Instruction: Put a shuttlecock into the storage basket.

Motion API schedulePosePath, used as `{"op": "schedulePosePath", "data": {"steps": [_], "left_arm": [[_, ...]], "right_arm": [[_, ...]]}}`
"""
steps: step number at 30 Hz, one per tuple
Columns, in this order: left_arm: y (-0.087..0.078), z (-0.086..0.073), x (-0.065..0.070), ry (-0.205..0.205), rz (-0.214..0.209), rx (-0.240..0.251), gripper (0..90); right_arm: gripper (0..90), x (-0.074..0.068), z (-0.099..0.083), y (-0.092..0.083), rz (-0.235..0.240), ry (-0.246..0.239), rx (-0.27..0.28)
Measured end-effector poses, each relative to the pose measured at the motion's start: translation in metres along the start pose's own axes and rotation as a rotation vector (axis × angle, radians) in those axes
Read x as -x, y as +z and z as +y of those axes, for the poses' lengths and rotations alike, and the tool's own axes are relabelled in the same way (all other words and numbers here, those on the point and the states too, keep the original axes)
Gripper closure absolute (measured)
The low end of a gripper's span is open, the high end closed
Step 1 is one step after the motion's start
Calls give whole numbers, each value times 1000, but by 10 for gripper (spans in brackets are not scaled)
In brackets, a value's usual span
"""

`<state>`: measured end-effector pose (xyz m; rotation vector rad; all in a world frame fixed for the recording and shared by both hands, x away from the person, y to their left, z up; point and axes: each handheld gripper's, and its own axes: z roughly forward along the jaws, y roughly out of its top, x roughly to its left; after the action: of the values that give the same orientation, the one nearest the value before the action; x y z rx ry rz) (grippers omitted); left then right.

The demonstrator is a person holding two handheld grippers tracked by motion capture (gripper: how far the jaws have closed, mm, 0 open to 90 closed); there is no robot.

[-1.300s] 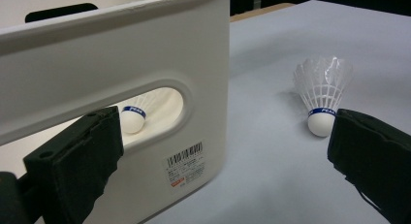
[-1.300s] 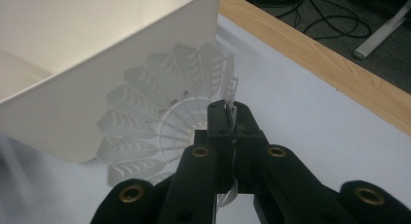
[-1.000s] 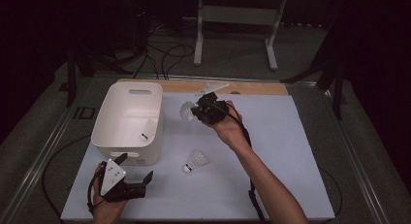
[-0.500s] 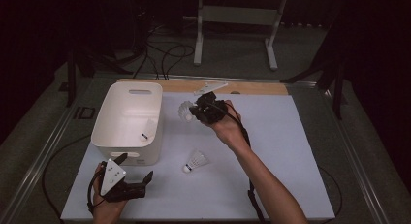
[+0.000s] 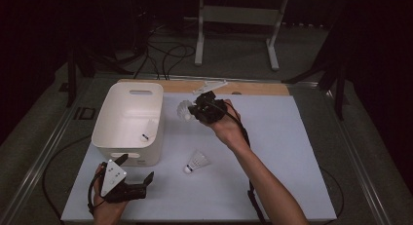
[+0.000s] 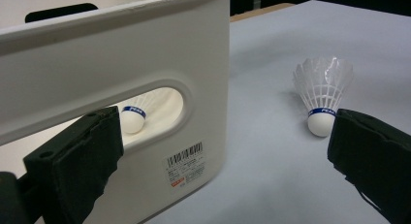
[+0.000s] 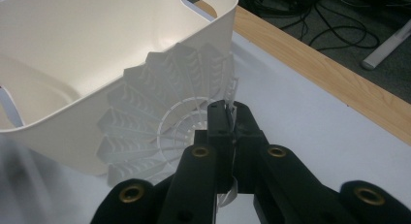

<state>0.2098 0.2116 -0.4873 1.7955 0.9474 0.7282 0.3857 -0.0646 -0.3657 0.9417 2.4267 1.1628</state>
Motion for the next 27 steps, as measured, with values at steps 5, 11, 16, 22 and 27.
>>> {"op": "schedulePosePath", "data": {"steps": [5, 11, 16, 22, 27], "left_arm": [[0, 0, 0, 2, -1, -1, 2], [0, 0, 0, 1, -1, 0, 2], [0, 0, 0, 2, -1, 0, 2], [0, 0, 0, 2, -2, 0, 2], [0, 0, 0, 2, -1, 0, 2]], "right_arm": [[890, -1, 2, 0, 2, -3, 3], [891, -2, 4, -1, 8, 0, 12], [890, -3, 5, -1, 9, 0, 14], [891, -3, 7, -1, 10, -1, 16], [890, -4, 8, -2, 11, 0, 19]]}}
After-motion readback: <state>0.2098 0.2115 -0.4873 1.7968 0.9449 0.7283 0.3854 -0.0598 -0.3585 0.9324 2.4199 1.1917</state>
